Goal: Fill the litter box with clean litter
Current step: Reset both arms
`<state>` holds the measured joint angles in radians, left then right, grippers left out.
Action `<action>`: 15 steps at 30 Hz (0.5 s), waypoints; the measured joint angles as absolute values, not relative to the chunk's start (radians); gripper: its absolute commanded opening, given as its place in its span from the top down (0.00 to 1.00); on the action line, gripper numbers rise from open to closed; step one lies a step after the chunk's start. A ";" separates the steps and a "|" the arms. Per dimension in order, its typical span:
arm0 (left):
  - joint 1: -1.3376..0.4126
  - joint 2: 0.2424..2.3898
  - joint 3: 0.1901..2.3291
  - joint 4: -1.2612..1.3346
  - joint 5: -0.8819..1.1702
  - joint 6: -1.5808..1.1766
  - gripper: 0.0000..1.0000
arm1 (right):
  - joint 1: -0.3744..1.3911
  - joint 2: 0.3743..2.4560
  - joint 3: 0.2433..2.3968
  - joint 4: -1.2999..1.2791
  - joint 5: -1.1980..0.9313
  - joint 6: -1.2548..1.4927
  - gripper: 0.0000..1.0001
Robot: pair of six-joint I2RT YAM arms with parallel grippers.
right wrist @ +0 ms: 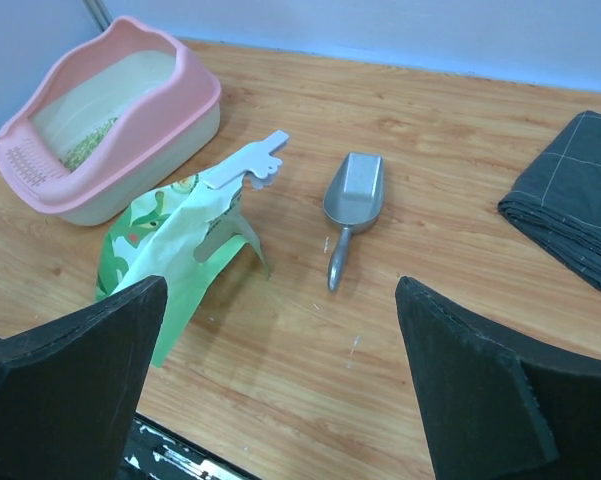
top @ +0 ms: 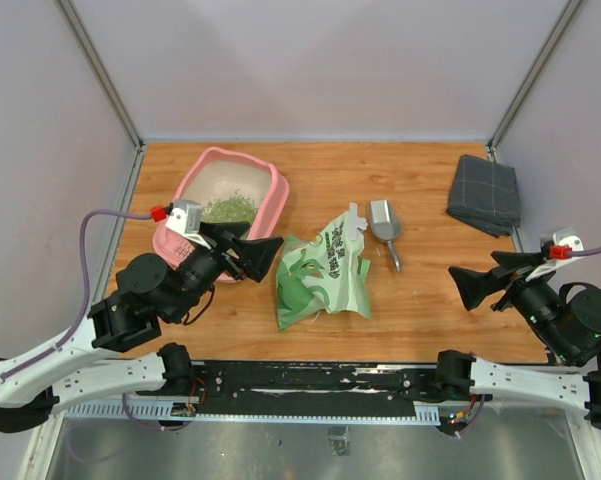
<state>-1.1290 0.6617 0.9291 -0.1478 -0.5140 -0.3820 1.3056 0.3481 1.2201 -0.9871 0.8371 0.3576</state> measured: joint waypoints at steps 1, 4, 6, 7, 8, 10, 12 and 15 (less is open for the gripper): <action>-1.129 0.653 0.915 -0.150 -0.523 -0.387 0.01 | 1.306 0.341 1.217 -0.985 0.837 0.358 0.02; -1.129 0.642 0.900 -0.160 -0.540 -0.391 0.01 | 1.306 0.312 1.216 -0.970 0.838 0.358 0.02; -1.129 0.639 0.900 -0.159 -0.546 -0.390 0.01 | 1.306 0.295 1.216 -0.963 0.838 0.358 0.02; -1.129 0.637 0.900 -0.159 -0.548 -0.390 0.01 | 1.306 0.289 1.216 -0.961 0.838 0.358 0.02; -1.129 0.635 0.900 -0.159 -0.550 -0.390 0.01 | 1.306 0.286 1.216 -0.960 0.838 0.358 0.02; -1.129 0.633 0.900 -0.159 -0.553 -0.390 0.01 | 1.306 0.285 1.216 -0.954 0.837 0.358 0.02; -1.129 0.633 0.900 -0.159 -0.558 -0.390 0.01 | 1.306 0.286 1.216 -0.953 0.836 0.358 0.02; -1.129 0.632 0.900 -0.159 -0.562 -0.390 0.01 | 1.306 0.287 1.216 -0.947 0.831 0.357 0.02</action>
